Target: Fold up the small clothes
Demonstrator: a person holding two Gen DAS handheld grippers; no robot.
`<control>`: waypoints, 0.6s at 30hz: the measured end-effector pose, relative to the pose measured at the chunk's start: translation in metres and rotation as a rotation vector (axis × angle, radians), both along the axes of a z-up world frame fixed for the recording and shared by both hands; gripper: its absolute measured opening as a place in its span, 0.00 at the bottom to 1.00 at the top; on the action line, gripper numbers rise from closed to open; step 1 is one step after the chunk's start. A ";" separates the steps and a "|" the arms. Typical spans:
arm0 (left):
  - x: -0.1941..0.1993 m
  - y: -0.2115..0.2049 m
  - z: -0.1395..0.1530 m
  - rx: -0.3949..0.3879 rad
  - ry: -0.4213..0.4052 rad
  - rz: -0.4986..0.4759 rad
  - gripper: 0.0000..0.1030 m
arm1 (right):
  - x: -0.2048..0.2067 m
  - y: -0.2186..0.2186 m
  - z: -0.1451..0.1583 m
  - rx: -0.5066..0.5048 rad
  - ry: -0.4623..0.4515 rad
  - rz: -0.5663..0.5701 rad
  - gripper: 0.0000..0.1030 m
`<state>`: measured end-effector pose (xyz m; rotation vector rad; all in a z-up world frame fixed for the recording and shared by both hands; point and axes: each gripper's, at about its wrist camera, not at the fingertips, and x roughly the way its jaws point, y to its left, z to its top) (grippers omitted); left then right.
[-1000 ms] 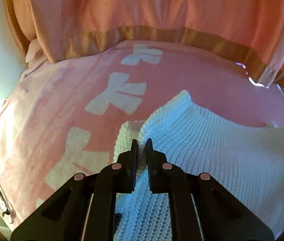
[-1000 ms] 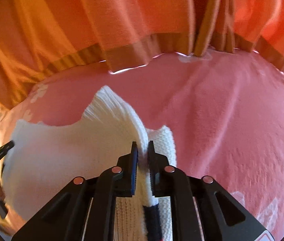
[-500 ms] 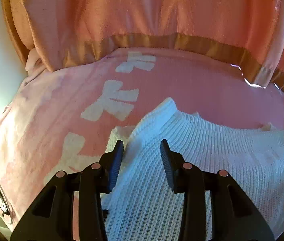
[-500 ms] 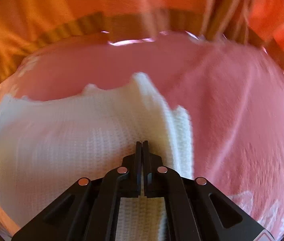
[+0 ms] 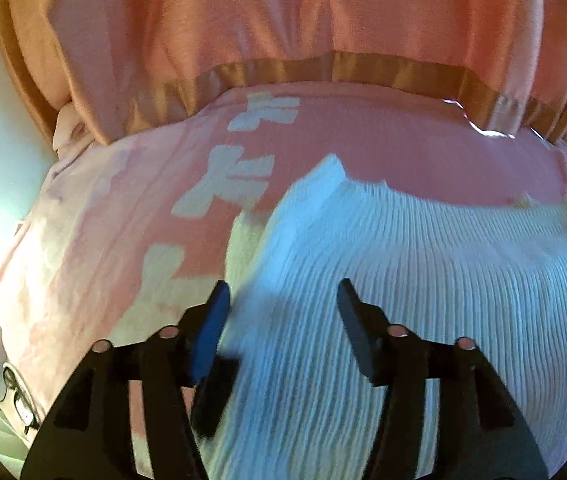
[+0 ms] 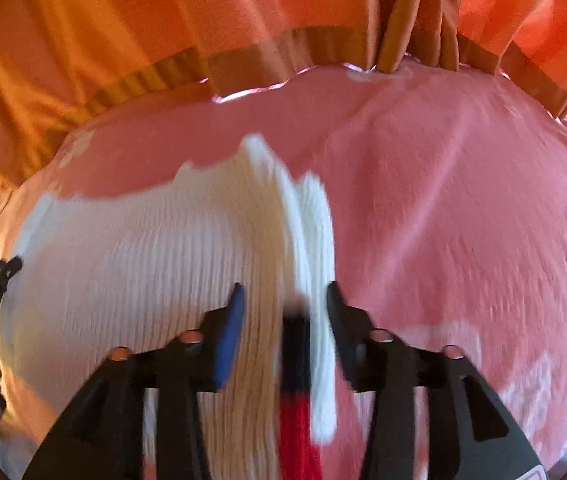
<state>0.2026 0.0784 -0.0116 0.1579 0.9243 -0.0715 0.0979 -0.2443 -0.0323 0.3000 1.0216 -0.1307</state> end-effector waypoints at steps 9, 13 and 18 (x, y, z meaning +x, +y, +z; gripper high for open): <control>-0.072 0.055 -0.019 -0.121 0.112 0.019 0.81 | -0.070 0.026 -0.023 0.068 0.038 0.059 0.58; -0.080 0.068 -0.032 -0.219 0.191 0.046 0.27 | -0.077 0.033 -0.019 0.066 0.007 0.077 0.07; -0.097 0.089 -0.010 -0.296 0.146 0.060 0.14 | -0.111 0.021 0.016 0.056 -0.123 0.029 0.06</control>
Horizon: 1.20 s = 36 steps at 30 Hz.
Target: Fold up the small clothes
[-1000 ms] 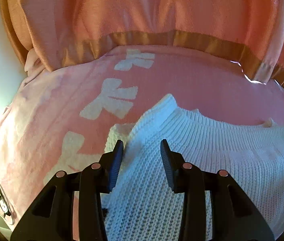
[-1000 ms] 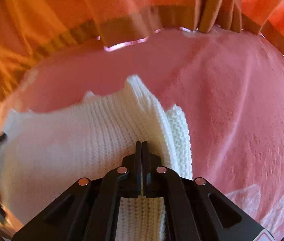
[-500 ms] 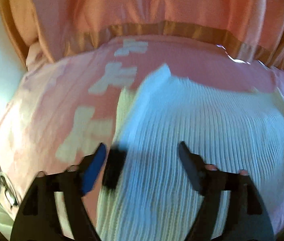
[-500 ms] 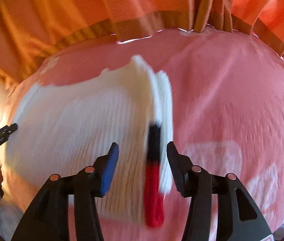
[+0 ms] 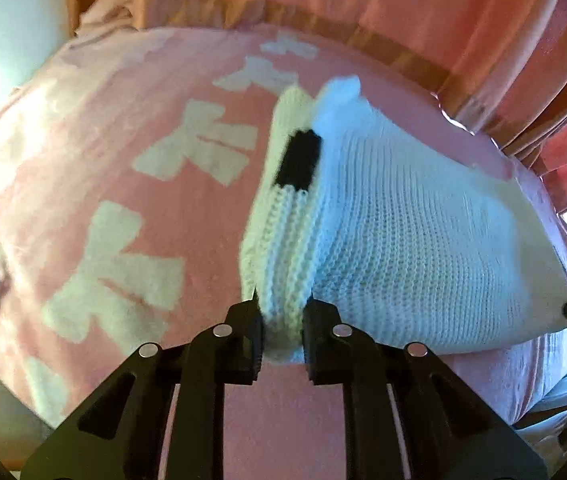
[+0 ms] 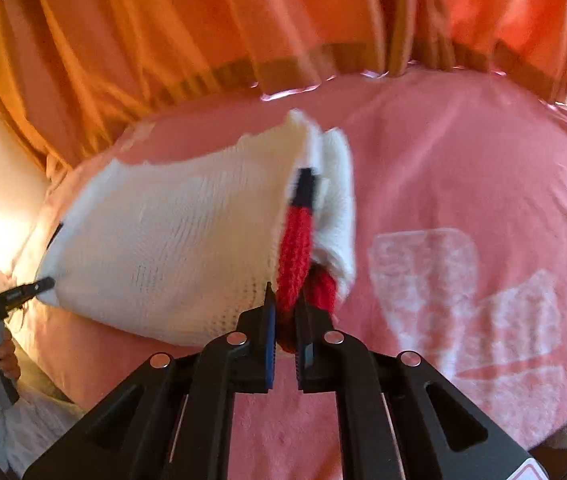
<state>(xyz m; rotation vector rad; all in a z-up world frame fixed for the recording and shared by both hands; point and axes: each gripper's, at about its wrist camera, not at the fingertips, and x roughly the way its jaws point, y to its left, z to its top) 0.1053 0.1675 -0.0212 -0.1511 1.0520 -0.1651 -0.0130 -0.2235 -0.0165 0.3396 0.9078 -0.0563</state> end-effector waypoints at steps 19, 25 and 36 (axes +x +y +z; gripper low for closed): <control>0.001 -0.033 0.060 0.121 -0.167 -0.025 0.73 | 0.055 0.003 0.043 -0.112 0.027 0.029 0.29; 0.079 -0.093 0.053 0.230 -0.217 -0.115 0.78 | 0.146 0.008 0.027 -0.204 0.050 0.059 0.48; 0.154 -0.075 -0.016 0.160 -0.046 -0.037 0.26 | 0.196 -0.023 -0.017 -0.050 0.116 0.037 0.07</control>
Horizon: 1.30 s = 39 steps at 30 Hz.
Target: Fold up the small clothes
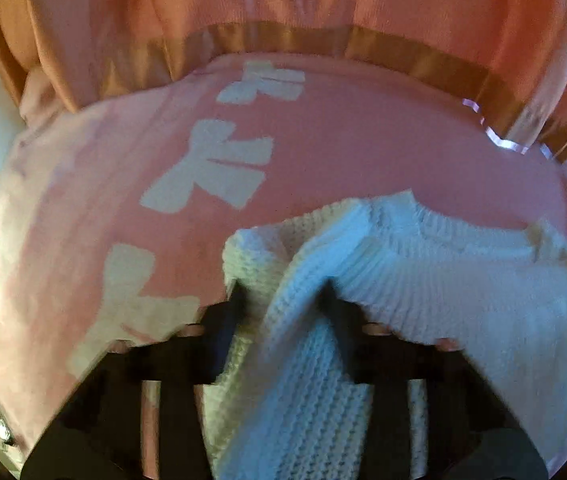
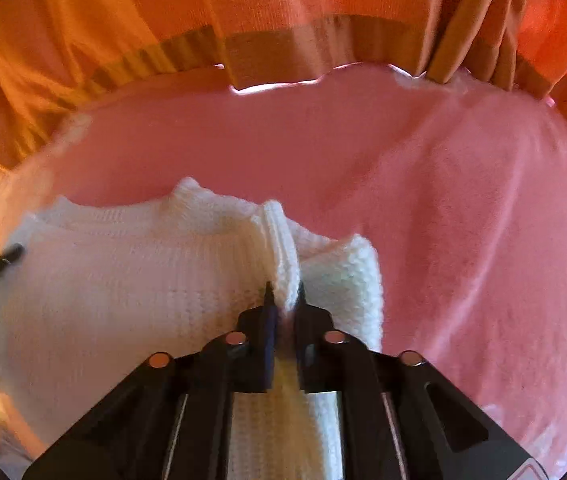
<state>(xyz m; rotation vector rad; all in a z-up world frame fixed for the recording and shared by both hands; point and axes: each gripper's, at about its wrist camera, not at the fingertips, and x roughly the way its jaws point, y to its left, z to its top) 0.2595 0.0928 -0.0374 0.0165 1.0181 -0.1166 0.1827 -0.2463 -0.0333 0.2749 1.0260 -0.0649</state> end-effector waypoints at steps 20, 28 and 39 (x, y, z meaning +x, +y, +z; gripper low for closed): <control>-0.030 -0.029 0.047 -0.030 -0.150 -0.006 0.50 | -0.031 0.020 0.054 -0.003 -0.177 0.014 0.25; -0.029 -0.077 -0.004 0.068 -0.024 -0.105 0.50 | 0.000 0.031 -0.017 0.030 0.041 0.029 0.00; -0.027 -0.078 -0.003 0.076 -0.028 -0.111 0.50 | -0.004 -0.006 -0.007 -0.055 0.021 -0.051 0.00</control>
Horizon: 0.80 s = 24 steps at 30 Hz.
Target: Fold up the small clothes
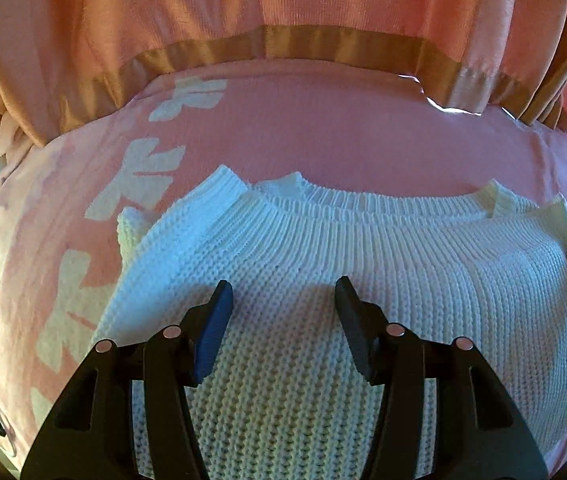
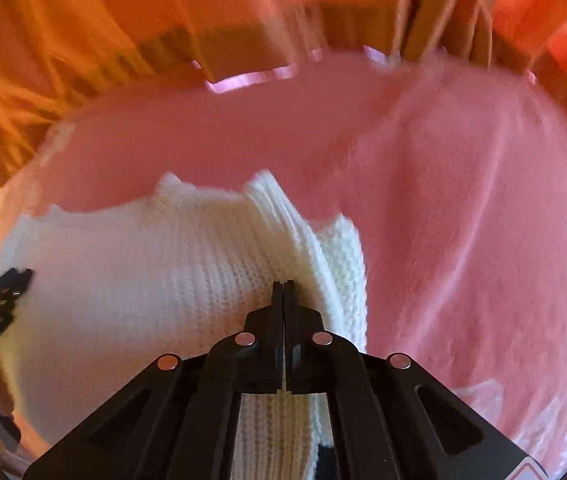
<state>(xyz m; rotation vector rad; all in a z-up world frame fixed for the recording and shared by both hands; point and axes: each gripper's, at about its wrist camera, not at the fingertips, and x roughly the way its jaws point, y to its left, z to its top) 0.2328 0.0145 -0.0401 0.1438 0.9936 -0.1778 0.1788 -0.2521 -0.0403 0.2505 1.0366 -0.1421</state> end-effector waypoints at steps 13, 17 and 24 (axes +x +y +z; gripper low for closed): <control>0.008 0.015 -0.002 -0.010 0.017 0.078 0.64 | -0.012 -0.002 -0.020 -0.043 0.019 0.022 0.07; 0.011 0.013 -0.006 0.008 0.008 0.079 0.65 | -0.017 -0.020 -0.015 -0.030 -0.013 -0.030 0.06; 0.009 0.013 -0.004 0.015 -0.001 0.073 0.65 | -0.018 -0.018 -0.006 0.036 -0.045 -0.032 0.09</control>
